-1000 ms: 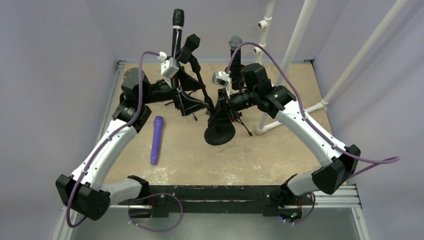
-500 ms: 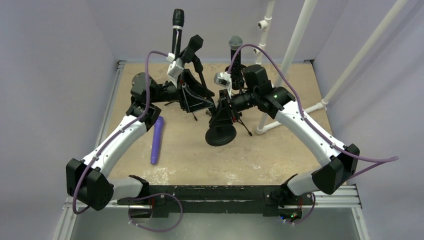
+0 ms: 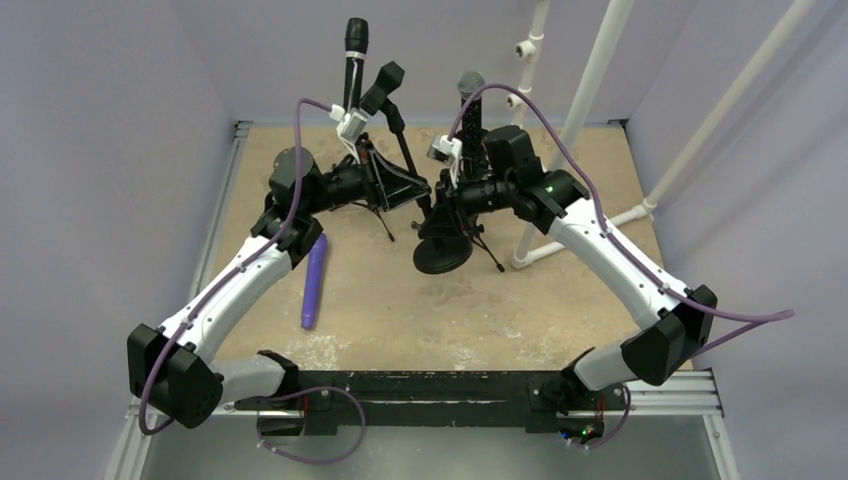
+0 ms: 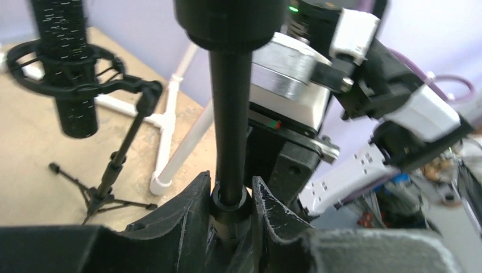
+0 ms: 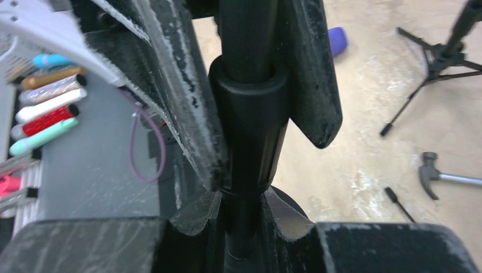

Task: Remove the microphone from the stand

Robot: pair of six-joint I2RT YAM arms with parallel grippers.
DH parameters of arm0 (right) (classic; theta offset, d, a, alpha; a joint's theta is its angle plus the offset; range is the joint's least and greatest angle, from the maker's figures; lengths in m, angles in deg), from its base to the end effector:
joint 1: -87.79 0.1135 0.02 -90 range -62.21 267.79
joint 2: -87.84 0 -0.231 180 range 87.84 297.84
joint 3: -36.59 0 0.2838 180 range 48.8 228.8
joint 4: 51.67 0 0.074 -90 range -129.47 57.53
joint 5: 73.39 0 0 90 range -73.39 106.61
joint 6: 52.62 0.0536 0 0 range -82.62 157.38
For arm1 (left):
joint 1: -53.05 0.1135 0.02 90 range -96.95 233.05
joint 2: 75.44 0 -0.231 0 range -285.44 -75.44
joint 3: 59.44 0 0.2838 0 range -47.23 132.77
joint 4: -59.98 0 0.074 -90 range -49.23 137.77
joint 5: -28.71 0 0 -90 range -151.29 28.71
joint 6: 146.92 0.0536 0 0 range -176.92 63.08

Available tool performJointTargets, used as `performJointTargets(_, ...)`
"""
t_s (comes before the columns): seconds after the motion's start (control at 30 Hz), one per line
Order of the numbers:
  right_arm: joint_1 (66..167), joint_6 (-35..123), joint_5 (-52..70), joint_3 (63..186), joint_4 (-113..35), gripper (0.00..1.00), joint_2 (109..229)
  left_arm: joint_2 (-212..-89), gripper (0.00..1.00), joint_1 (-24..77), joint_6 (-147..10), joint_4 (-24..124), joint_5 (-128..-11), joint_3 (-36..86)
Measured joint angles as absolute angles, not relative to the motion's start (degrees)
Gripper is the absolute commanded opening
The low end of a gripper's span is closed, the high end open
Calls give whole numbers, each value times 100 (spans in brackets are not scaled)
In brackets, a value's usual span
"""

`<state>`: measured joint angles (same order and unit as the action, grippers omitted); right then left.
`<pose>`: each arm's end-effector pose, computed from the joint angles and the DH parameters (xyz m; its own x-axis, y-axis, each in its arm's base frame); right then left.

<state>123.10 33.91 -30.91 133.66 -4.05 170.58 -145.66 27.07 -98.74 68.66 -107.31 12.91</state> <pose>0.2692 0.2391 0.3524 -0.3930 -0.3285 -0.8589 -0.9189 0.1752 0.3535 0.2840 -0.1813 0.3623 -0.5009 -0.2710 -0.8220 0.8126 0.1797 -0.5544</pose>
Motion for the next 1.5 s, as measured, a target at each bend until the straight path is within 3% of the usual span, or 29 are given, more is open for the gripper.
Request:
performJointTargets(0.17,12341,3488,-2385,13694,-403,0,17277,-14590,27,2672,-9988,5362,-9762,1922)
performJointTargets(0.4,12378,3455,-1983,13818,-392,0,17371,-14520,87,2712,-10025,4208,-9126,2497)
performJointTargets(0.47,12365,3409,-1990,13818,-372,0,17371,-14426,99,2727,-9924,4127,-9144,2499)
performJointTargets(0.5,12363,3370,-2023,13812,-370,0,17364,-14376,100,2742,-9826,4103,-9194,2499)
performJointTargets(0.83,12275,3319,-3537,13576,-398,0,17047,-14144,100,2801,-8294,4715,-10722,2399)
performJointTargets(0.97,12223,3435,-4311,13464,-527,0,16901,-14155,94,2819,-7861,5008,-11430,2279)
performJointTargets(1.07,12212,3584,-4746,13351,-693,0,16868,-14214,83,2821,-7789,5294,-11850,2215)
performJointTargets(1.2,12212,3780,-5037,13237,-840,0,16872,-14415,60,2819,-8062,5963,-12193,2147)
performJointTargets(1.4,12179,3914,-5100,13176,-914,0,16883,-14741,43,2788,-8762,6894,-12497,1997)
performJointTargets(1.5,12175,3931,-5083,13176,-914,0,16883,-14758,27,2751,-8921,7082,-12558,1933)
